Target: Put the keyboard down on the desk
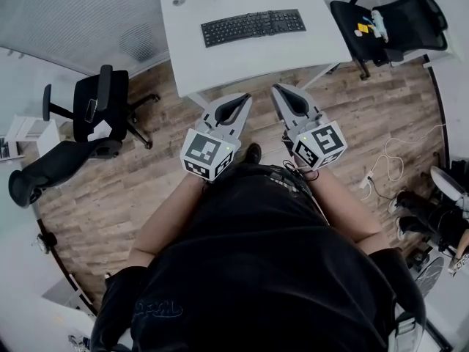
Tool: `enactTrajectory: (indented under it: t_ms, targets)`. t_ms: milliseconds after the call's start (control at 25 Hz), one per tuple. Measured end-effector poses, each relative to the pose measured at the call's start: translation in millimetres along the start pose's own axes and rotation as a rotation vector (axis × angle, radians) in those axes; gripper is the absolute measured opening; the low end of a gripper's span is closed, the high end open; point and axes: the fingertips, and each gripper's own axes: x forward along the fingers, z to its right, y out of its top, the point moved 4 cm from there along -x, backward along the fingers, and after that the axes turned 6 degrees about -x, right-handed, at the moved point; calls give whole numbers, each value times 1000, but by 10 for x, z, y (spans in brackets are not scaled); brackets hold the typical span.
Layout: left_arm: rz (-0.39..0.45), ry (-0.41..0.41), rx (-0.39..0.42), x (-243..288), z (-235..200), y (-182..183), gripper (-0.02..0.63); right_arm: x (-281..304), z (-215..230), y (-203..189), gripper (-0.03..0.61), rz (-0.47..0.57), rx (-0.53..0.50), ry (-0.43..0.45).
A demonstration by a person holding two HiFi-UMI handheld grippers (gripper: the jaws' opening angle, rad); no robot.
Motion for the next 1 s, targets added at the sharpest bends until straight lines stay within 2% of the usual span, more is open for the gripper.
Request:
enactTrajectory:
  t_ms: [520,1000]
  targets:
    - [-6,-24,-7,-922,-208,-55,15,134,-1168,-48,21,17,15,24]
    - [-20,-52,-4,-1647,-252,-217,15,143,-1995,-169,21,14,23,5]
